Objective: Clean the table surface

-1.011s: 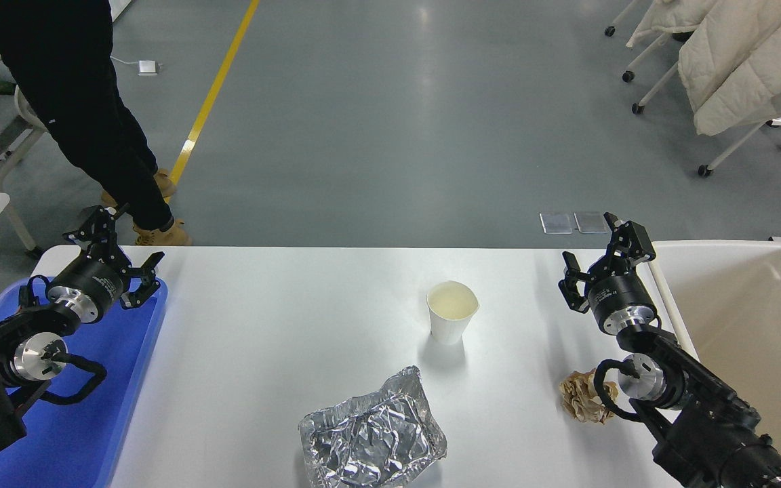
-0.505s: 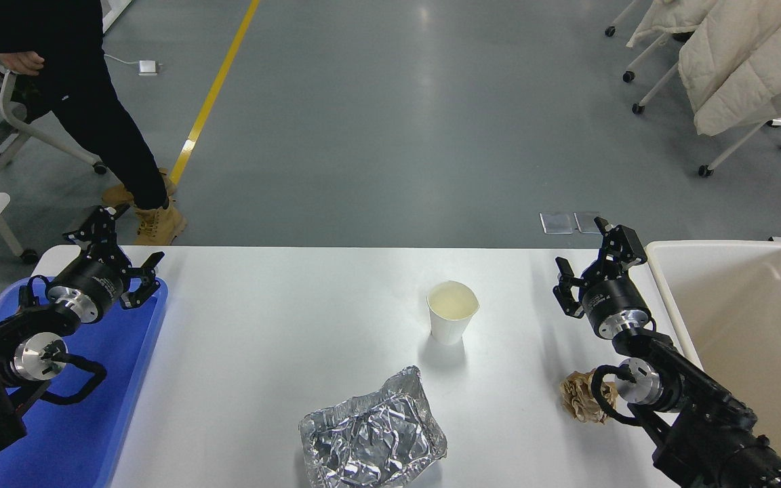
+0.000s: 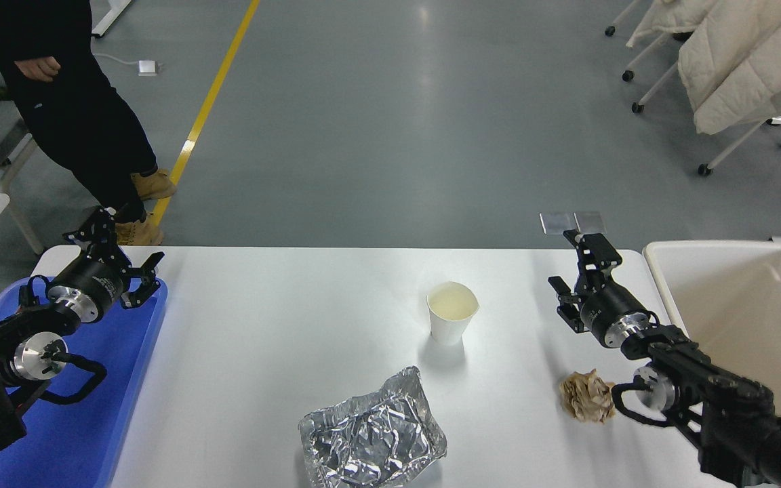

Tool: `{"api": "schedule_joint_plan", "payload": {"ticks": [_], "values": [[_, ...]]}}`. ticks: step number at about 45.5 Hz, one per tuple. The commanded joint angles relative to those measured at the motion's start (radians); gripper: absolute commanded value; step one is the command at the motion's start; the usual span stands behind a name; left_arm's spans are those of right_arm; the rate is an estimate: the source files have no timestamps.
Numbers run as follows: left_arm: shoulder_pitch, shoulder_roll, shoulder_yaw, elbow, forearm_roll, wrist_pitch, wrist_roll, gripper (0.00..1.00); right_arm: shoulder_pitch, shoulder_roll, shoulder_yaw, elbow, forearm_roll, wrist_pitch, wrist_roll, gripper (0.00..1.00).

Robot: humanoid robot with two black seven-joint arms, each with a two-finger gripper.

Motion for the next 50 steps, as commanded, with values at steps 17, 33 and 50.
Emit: {"api": "schedule_joint_plan", "payload": {"ticks": [17, 33, 50], "values": [[0.000, 0.000, 0.000, 0.000, 0.000, 0.000, 0.000, 1.00, 0.527, -0.068, -0.691, 0.321, 0.047, -0.024, -0.451, 0.98], [0.000, 0.000, 0.000, 0.000, 0.000, 0.000, 0.000, 1.00, 0.604, 0.100, -0.777, 0.330, 0.211, -0.012, -0.615, 0.98], [0.000, 0.000, 0.000, 0.000, 0.000, 0.000, 0.000, 1.00, 0.638, 0.250, -0.778, 0.302, 0.270, -0.012, -0.625, 0.98]]}}
